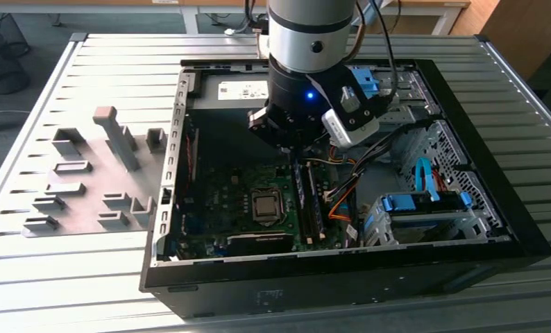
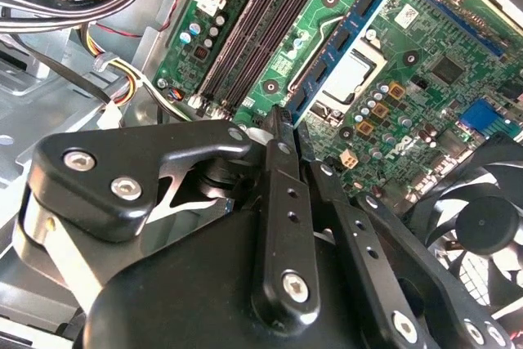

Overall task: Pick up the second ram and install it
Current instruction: 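Insert the second ram into the second slot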

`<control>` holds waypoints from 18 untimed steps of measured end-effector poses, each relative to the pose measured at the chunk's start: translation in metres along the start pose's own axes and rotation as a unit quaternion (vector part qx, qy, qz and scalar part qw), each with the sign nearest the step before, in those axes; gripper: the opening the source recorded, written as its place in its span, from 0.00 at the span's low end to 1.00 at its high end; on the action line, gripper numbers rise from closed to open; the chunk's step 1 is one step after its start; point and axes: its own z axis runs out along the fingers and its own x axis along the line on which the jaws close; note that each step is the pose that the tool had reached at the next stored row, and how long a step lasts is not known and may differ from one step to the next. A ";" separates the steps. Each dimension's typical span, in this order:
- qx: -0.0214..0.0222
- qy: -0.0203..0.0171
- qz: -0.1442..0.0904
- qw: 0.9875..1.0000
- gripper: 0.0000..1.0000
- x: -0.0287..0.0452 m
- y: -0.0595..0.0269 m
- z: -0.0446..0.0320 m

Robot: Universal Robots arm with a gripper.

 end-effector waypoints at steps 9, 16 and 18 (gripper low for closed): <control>0.000 0.000 0.004 1.000 0.14 -0.0007 -0.0001 0.0028; 0.000 0.000 0.008 1.000 0.14 -0.0016 -0.0002 0.0123; 0.000 0.000 0.008 1.000 0.14 -0.0015 -0.0002 0.0154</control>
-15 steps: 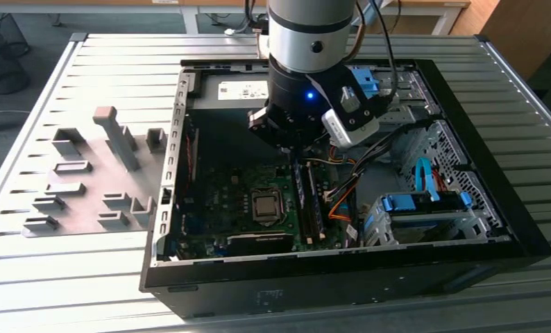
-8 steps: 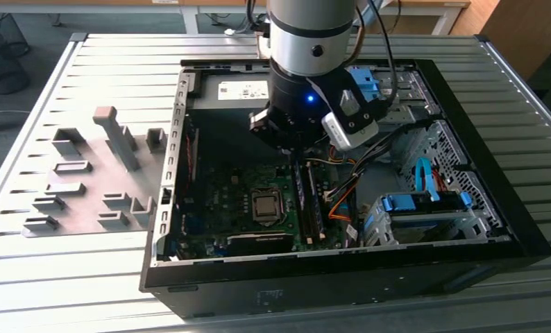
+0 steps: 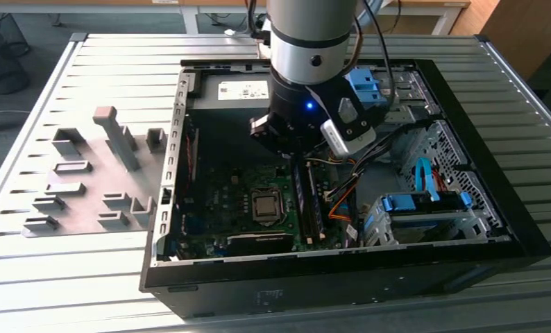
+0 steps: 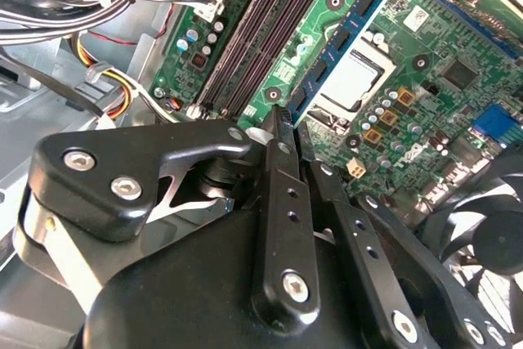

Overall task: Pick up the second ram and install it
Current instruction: 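Insert the second ram into the second slot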

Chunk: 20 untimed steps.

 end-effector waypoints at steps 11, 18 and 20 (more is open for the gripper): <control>0.000 0.000 0.000 1.000 0.14 0.0002 -0.0002 0.0098; 0.000 0.000 0.000 1.000 0.14 0.0003 -0.0002 0.0102; 0.000 0.000 0.000 1.000 0.14 -0.0005 -0.0002 0.0103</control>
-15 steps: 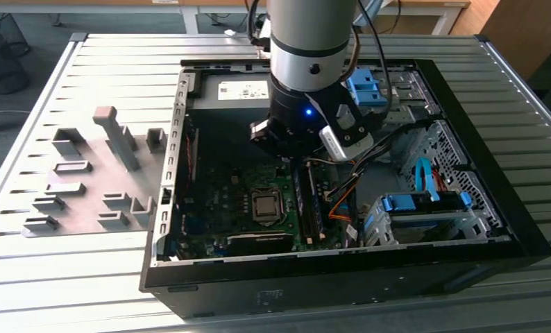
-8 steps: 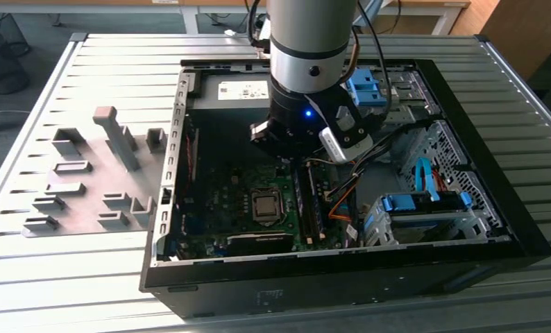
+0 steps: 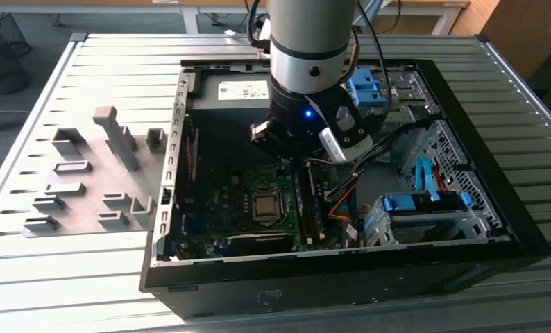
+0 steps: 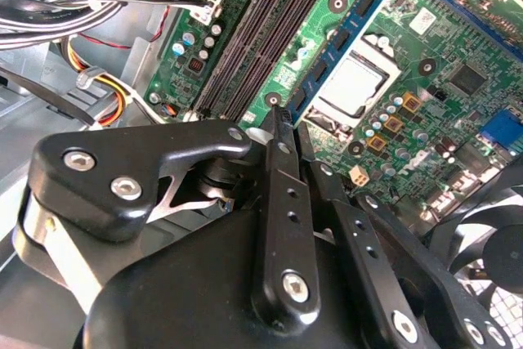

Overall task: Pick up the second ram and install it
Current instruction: 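Insert the second ram into the second slot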

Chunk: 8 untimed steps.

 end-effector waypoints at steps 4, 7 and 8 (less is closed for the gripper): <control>0.000 0.000 0.000 1.000 0.14 -0.0018 0.0000 0.0007; 0.000 0.000 0.000 1.000 0.14 -0.0019 -0.0001 0.0017; 0.000 0.000 0.000 1.000 0.14 -0.0019 -0.0001 0.0017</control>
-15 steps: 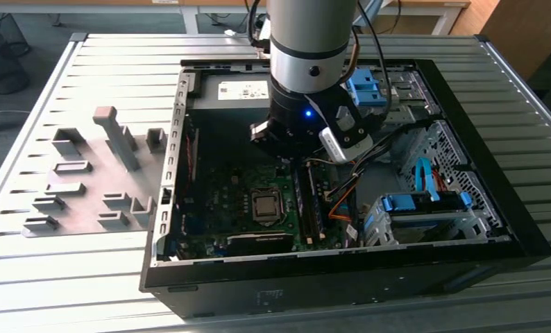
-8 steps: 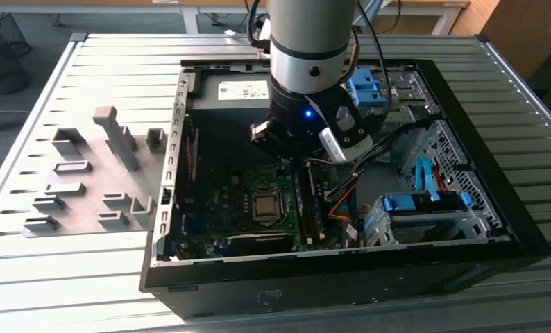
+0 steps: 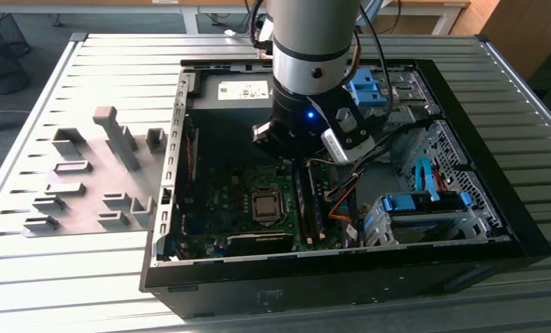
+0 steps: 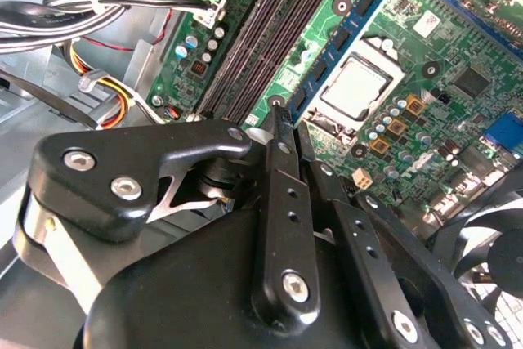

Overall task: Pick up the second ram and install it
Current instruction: 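Insert the second ram into the second slot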

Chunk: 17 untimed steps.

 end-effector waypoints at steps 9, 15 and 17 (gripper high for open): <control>0.000 0.000 0.000 1.000 0.14 -0.0008 0.0000 0.0004; 0.000 0.000 0.000 1.000 0.14 -0.0039 -0.0001 0.0040; 0.000 0.000 0.000 1.000 0.14 -0.0059 -0.0008 0.0071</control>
